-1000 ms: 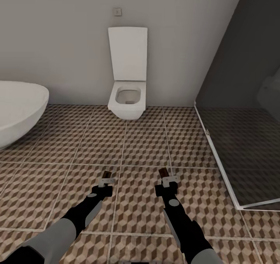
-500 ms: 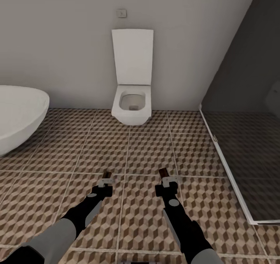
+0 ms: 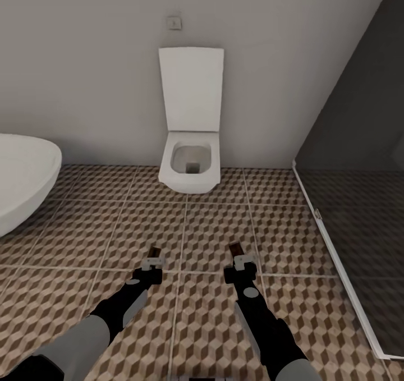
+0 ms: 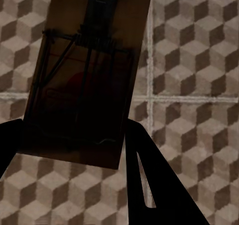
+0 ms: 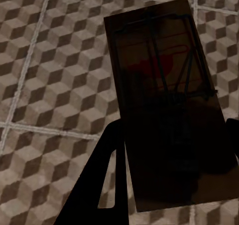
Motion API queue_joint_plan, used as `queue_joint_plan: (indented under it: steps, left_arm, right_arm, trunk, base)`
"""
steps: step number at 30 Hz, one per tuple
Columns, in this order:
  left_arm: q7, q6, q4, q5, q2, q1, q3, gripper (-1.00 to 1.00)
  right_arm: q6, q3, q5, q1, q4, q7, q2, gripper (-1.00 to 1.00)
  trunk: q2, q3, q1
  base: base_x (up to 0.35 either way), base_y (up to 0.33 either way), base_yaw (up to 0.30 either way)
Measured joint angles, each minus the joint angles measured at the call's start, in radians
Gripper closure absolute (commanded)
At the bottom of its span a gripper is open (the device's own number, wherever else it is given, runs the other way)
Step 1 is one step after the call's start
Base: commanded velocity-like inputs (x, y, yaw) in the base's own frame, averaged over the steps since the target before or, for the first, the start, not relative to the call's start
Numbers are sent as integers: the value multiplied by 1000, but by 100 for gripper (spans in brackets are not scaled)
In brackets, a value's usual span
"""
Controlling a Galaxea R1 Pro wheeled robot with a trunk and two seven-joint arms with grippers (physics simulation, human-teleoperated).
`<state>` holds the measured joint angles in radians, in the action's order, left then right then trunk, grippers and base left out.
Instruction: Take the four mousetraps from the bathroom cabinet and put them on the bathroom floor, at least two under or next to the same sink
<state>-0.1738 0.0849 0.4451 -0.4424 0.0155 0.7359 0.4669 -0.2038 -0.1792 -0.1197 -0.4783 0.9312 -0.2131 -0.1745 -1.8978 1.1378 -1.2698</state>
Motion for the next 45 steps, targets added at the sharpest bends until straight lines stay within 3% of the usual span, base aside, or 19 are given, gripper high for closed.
queue_joint_plan:
  steps: [19, 36, 45]
  left_arm:
    - [0, 0, 0, 0, 0, 0, 0, 100]
    - [0, -2, 0, 0, 0, 0, 6, 100]
    - [0, -2, 0, 0, 0, 0, 8, 100]
  right_arm:
    - [0, 0, -1, 0, 1, 0, 0, 100]
    - [0, 0, -1, 0, 0, 0, 0, 100]
    - [0, 0, -1, 0, 1, 0, 0, 100]
  trunk:
    - [0, 0, 0]
    - [0, 0, -1]
    - [-63, 31, -35]
  base:
    - [323, 0, 0]
    - [28, 0, 0]
    - [0, 0, 0]
